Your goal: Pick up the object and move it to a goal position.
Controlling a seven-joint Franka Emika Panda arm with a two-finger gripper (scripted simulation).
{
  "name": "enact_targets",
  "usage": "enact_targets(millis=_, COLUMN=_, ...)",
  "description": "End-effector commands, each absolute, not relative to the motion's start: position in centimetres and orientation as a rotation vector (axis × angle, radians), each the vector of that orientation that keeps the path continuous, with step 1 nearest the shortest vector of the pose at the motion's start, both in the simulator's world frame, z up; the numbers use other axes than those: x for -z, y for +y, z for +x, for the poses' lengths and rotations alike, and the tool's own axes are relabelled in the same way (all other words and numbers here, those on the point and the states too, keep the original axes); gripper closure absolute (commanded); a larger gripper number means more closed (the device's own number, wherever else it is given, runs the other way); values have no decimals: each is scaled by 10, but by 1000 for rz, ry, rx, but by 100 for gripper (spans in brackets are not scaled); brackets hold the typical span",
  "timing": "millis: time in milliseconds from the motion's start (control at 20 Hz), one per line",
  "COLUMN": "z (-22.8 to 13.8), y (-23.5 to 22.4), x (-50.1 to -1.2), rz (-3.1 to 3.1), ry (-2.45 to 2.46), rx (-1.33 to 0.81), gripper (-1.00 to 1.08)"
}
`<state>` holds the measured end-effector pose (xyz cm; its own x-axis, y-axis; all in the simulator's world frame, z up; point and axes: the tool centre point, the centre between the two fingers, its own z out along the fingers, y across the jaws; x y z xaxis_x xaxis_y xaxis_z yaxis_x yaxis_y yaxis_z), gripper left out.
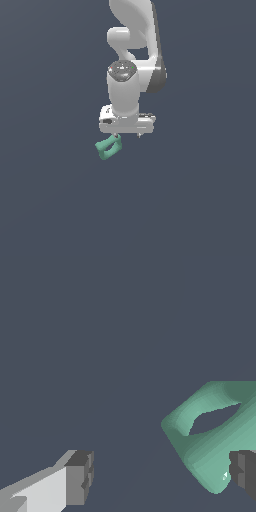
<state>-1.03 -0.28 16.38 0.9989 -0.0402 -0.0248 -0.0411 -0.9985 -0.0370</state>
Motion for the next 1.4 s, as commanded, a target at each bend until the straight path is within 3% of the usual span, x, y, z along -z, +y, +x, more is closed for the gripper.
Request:
enact_targets(millis=0, z=-10, y=-3, x=-164, rz=-3103, ry=63, rx=-37, gripper=-92)
enact_targets(millis=450, z=4, y=11, x=-189, rz=-3084, ry=15, rx=53, gripper=-92)
enact_targets(millis=1350, z=1, y=-4, x=-181, rz=-3084, ry=214, rx=37, gripper=-92)
